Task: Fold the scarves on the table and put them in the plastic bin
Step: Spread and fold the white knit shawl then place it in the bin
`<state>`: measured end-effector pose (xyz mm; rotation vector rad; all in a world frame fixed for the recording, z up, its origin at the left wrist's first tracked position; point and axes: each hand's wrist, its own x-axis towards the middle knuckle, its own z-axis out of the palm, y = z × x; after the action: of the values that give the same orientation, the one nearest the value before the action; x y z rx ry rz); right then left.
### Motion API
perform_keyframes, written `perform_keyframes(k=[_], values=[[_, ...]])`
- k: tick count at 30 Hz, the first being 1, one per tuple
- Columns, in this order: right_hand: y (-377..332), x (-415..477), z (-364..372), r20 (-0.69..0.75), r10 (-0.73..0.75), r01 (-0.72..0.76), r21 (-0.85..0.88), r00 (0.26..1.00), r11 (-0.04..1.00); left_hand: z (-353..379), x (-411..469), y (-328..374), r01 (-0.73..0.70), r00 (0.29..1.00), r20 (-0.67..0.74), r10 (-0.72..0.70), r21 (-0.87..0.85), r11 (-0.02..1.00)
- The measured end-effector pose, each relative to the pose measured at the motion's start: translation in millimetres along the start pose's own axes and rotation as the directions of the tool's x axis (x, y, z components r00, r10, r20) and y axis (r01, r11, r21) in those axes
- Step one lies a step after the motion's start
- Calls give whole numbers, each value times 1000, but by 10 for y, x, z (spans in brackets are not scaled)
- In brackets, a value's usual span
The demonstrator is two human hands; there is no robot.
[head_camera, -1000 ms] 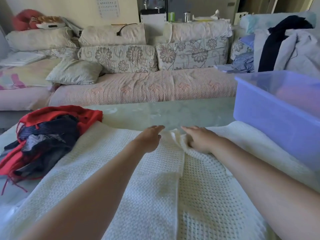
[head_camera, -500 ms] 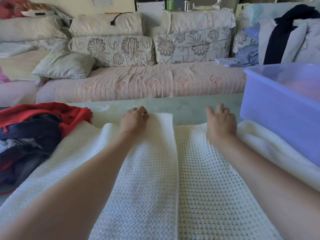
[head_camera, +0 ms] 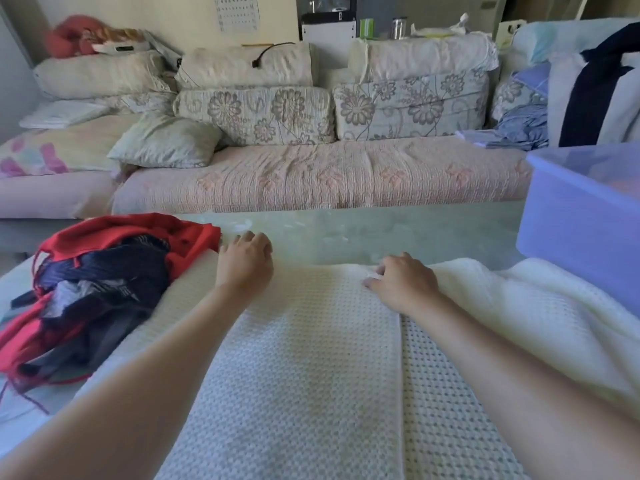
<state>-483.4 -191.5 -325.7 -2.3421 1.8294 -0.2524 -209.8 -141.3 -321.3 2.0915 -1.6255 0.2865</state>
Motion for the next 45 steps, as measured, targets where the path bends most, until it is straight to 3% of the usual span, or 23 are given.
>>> perform_keyframes(k=[4,7,9,11,13,15,17,19,21,23,25,27,31,37,41,45], values=[[-48,115,103,-191,-37,43,27,981,999,-189,-201,-580,2,985,169,-34,187,982],[-71,142,106,-279,-3,-34,-125,960,992,-280,-359,-963,-29,891,442,-106,289,957],[-137,127,112,-272,-17,-63,-283,962,957,-293,-386,-1063,18,848,499,-180,312,950],[-311,102,58,-300,-60,-65,-391,952,918,-320,-354,-1000,0,851,496,-170,323,946],[-597,64,-12,-309,-133,19,-347,942,938,-409,-361,-877,-10,897,434,-86,215,976],[-988,6,-56,-276,-209,170,-159,938,973,-544,-442,-829,-103,964,256,78,88,991],[-1427,-83,-51,-200,-283,301,62,938,952,-691,-557,-877,-251,967,80,242,134,959],[-1880,-200,-2,-146,-361,387,249,921,888,-820,-663,-1040,-278,956,-22,291,240,930],[-2307,-332,71,-98,-462,463,379,881,801,-933,-782,-1291,-214,965,-65,255,366,906],[-2698,-438,189,-31,-566,536,366,824,761,-1037,-915,-1577,-103,993,-9,122,467,878],[-3030,-477,331,73,-597,582,157,799,798,-1087,-1022,-1834,-8,996,83,-41,515,857],[-3287,-436,450,125,-585,596,-67,801,800,-1086,-1084,-2004,46,986,119,-117,481,876],[-3745,-242,629,111,-587,597,-172,802,783,-1086,-1005,-2357,71,985,111,-133,442,894],[-4355,61,913,135,-617,629,-86,776,773,-1129,-728,-3022,117,977,113,-182,431,895],[-4665,302,1043,226,-617,597,157,754,787,-1112,-555,-3267,169,962,120,-245,442,881],[-4566,379,1000,176,-699,595,406,694,693,-1164,-474,-3221,187,926,220,-307,439,879]])
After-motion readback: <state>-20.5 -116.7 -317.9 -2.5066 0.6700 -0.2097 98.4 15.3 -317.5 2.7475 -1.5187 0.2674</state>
